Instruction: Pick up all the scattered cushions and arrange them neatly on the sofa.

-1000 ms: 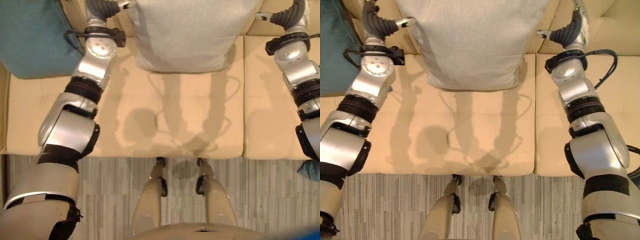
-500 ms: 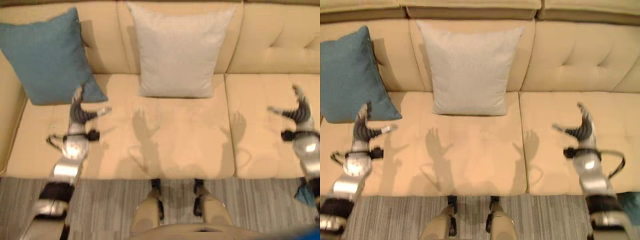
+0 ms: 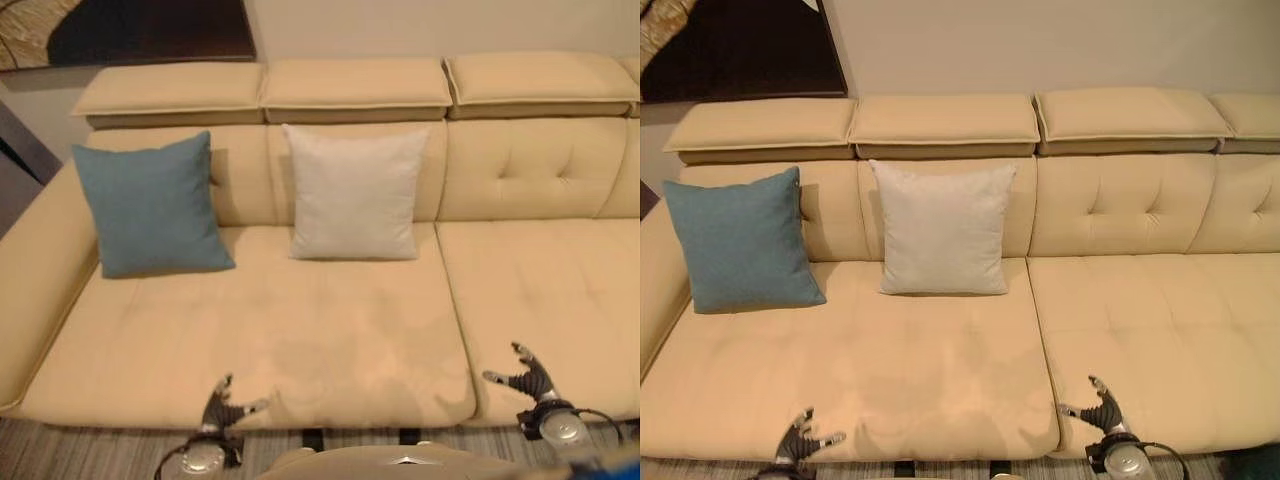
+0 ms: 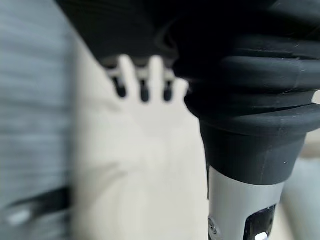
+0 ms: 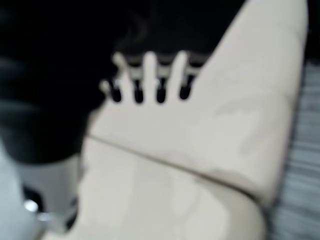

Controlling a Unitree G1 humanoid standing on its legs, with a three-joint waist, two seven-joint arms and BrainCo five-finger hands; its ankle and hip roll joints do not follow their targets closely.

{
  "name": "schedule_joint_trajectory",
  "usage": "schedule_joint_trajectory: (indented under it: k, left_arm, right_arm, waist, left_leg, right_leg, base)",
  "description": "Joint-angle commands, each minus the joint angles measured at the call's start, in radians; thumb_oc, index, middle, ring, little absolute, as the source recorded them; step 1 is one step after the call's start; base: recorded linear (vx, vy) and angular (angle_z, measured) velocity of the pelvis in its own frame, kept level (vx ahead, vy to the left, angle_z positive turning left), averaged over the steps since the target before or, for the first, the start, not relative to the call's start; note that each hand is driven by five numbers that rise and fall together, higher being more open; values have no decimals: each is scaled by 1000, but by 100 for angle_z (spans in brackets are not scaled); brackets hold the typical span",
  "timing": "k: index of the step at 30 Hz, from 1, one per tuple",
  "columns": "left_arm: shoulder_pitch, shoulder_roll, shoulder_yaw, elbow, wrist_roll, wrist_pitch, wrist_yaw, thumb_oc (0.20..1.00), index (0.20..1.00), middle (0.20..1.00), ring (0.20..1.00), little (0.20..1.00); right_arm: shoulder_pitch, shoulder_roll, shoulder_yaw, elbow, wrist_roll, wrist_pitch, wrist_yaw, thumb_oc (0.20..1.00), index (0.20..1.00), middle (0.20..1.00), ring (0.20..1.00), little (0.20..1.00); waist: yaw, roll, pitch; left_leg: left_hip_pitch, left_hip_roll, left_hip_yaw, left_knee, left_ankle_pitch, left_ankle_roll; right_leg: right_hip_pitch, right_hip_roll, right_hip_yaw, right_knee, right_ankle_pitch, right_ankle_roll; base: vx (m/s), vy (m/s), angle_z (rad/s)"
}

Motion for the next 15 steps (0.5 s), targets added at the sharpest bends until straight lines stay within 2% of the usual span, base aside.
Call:
schedule_joint_trajectory:
  k: [1, 3, 5, 6, 8, 9, 10, 13, 14, 15]
  left_arm:
    - [-92, 28, 0, 38, 29, -15, 10, 1000, 1000, 1000, 1000, 1000]
    - [-106, 19, -12, 82, 36, -17, 12, 1000, 1000, 1000, 1000, 1000]
    - [-114, 14, -20, 94, 43, -19, 9, 1000, 1000, 1000, 1000, 1000]
    - [-114, 0, -29, 110, 54, -24, 11, 1000, 1000, 1000, 1000, 1000]
    - [-116, -9, -33, 111, 44, -26, 12, 1000, 1000, 1000, 1000, 1000]
    - [-116, -9, -33, 111, 44, -26, 12, 1000, 1000, 1000, 1000, 1000]
    - [-129, -8, -41, 114, 35, -28, 16, 1000, 1000, 1000, 1000, 1000]
    - [-152, -6, -48, 123, 30, -26, 16, 1000, 1000, 1000, 1000, 1000]
    - [-166, -1, -56, 135, 38, -27, 18, 1000, 1000, 1000, 1000, 1000]
    - [-189, 4, -66, 134, 60, -23, 21, 1000, 1000, 1000, 1000, 1000]
  right_arm:
    - [-90, 5, 22, 72, -6, -12, -28, 1000, 1000, 1000, 1000, 1000]
    - [-101, 12, 26, 118, 11, -7, -30, 1000, 1000, 1000, 1000, 1000]
    - [-111, 17, 30, 147, 18, -3, -28, 1000, 1000, 1000, 1000, 1000]
    - [-121, 26, 30, 183, 40, 6, -22, 1000, 1000, 1000, 1000, 1000]
    - [-133, 32, 29, 212, 56, 18, -17, 1000, 1000, 1000, 1000, 1000]
    - [-134, 32, 29, 212, 56, 18, -17, 1000, 1000, 1000, 1000, 1000]
    - [-143, 31, 26, 240, 61, 25, -17, 1000, 1000, 1000, 1000, 1000]
    - [-155, 33, 11, 262, 76, 30, -24, 1000, 1000, 1000, 1000, 1000]
    - [-161, 37, 11, 273, 72, 38, -20, 1000, 1000, 1000, 1000, 1000]
    - [-172, 47, 1, 282, 81, 48, -33, 1000, 1000, 1000, 1000, 1000]
  waist:
    - [18, -59, 60]
    - [16, -72, 74]
    - [16, -73, 78]
    - [16, -64, 79]
    - [11, -57, 71]
    - [12, -56, 72]
    - [4, -45, 76]
    - [-11, -46, 78]
    - [-22, -51, 82]
    - [-26, -62, 87]
  left_leg:
    - [-19, -18, -44, 156, -82, -48]
    - [-25, -45, -81, 228, -133, -51]
    - [-23, -43, -91, 266, -150, -51]
    - [-4, -45, -140, 324, -166, -52]
    - [12, -59, -196, 338, -175, -49]
    - [13, -58, -195, 338, -176, -49]
    - [46, -82, -241, 302, -210, -37]
    - [62, -103, -245, 259, -237, -25]
    - [74, -110, -230, 226, -266, -9]
    - [68, -135, -213, 201, -275, 10]
  right_leg:
    - [42, 8, 8, 53, -97, 40]
    - [23, -12, 19, 60, -78, 40]
    - [14, -18, 21, 63, -69, 44]
    - [-17, -19, 46, 77, -53, 49]
    - [-49, -24, 70, 95, -43, 54]
    - [-49, -23, 71, 96, -44, 54]
    - [-94, -30, 100, 133, -29, 61]
    - [-131, -50, 113, 131, 5, 79]
    - [-156, -60, 125, 129, 30, 93]
    - [-194, -83, 134, 101, 84, 129]
  base:
    - [-264, 14, 16]
    - [-269, 69, -7]
    - [-195, 103, -31]
    - [-186, 152, -50]
    - [-155, 163, -60]
    - [-139, 221, -89]
    - [-102, 161, -89]
    - [-200, 246, -39]
    - [-280, 270, -8]
    - [-384, 363, -23]
